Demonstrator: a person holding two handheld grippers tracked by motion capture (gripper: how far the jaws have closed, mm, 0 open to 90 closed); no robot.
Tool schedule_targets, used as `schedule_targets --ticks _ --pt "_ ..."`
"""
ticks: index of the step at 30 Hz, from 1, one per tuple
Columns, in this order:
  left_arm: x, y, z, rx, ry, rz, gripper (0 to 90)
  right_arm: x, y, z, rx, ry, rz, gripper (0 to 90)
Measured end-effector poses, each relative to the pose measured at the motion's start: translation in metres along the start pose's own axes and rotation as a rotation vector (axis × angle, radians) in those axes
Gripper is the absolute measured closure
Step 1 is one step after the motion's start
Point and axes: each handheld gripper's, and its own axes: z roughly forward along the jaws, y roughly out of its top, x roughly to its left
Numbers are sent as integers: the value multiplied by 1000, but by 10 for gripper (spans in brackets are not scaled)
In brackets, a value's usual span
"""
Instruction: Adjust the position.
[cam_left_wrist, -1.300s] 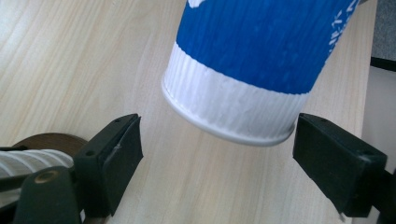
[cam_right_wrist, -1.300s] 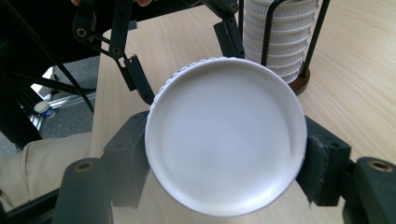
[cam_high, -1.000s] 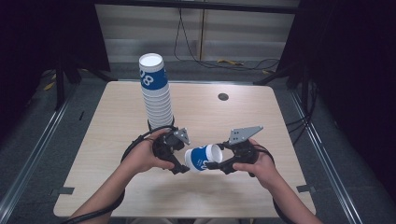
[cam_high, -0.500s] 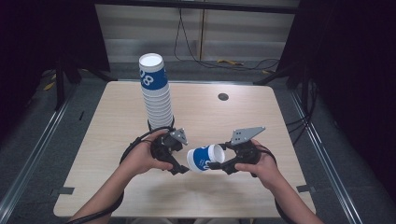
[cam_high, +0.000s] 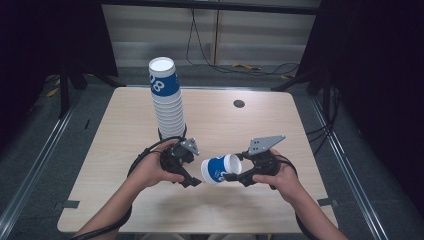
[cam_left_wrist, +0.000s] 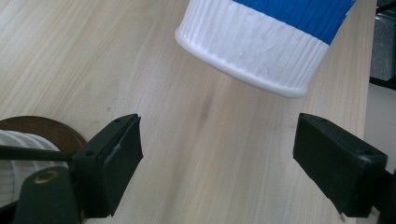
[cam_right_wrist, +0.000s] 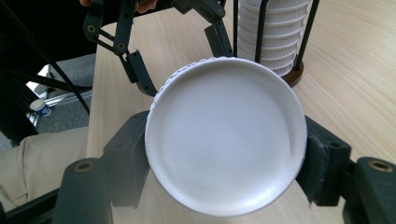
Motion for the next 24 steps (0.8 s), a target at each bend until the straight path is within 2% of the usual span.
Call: schedule_targets --ticks 4,6,9,11,24 --pt "0 0 2 -4 -6 -6 155 0 0 0 -2 1 0 287" --pt "-1 1 3 3 -13 11 156 0 0 1 -2 5 0 287" --pt "-2 2 6 -1 -19 12 155 0 0 2 -5 5 1 287" --pt "-4 2 8 -9 -33 5 156 0 1 2 -4 1 1 287" --pt "-4 9 15 -33 -30 2 155 0 1 3 -18 4 1 287"
